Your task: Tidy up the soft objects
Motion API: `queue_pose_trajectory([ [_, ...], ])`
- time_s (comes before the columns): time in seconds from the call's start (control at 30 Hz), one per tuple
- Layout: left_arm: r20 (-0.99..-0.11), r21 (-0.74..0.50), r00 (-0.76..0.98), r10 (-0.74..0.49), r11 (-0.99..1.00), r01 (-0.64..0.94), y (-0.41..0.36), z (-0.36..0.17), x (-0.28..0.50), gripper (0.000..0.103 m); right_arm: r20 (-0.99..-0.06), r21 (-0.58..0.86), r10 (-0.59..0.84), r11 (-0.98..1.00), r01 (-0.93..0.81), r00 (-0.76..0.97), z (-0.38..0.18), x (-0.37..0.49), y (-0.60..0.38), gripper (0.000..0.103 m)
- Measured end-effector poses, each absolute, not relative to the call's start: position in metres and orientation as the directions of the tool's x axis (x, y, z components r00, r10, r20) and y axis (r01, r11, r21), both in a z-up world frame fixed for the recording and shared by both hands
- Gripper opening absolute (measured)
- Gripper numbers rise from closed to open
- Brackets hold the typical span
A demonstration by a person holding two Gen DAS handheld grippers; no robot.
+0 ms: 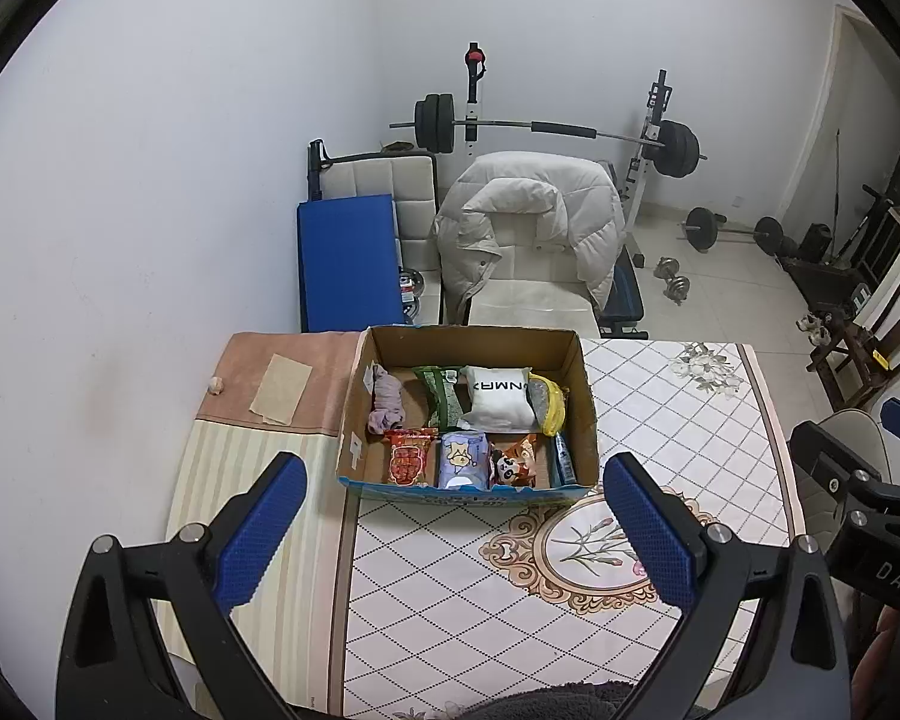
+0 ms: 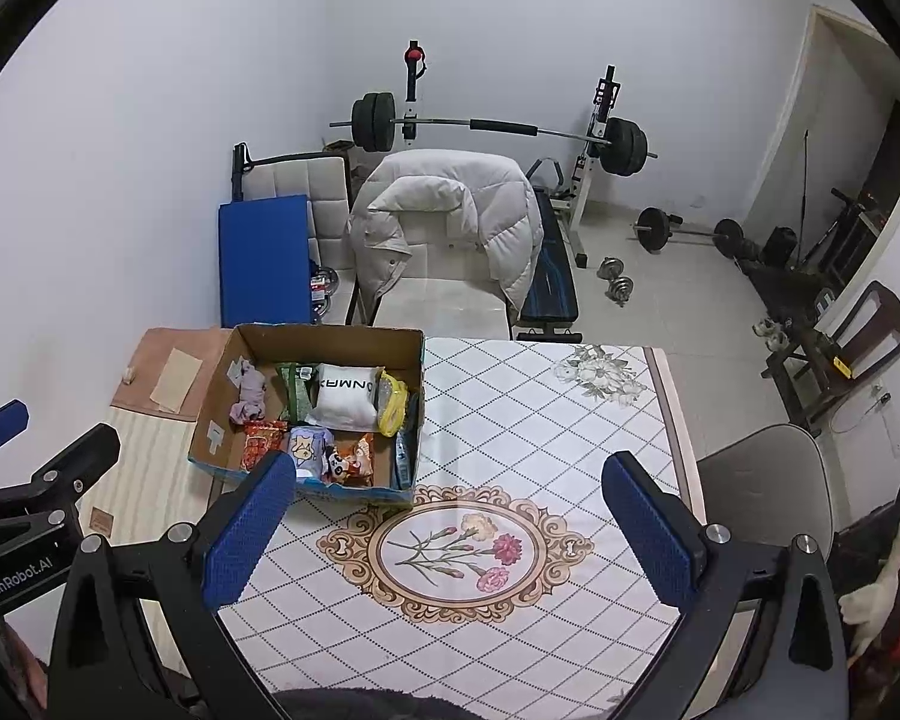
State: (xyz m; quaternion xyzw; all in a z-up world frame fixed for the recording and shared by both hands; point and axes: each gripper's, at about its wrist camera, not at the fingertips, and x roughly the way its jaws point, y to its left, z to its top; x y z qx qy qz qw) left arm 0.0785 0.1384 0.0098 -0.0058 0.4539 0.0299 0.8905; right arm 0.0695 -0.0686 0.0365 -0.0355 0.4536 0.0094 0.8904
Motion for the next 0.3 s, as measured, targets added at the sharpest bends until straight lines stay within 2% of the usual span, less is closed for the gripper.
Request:
queue_pose_trajectory([
  [0.3, -0.806, 0.015, 0.591, 0.041, 0.999, -0.049, 0.1437, 0.009, 0.0809, 0.102, -0.808, -0.052, -0.014, 0.997, -0.048, 0.589, 0.0362, 0.0715, -0.0678, 0.103],
])
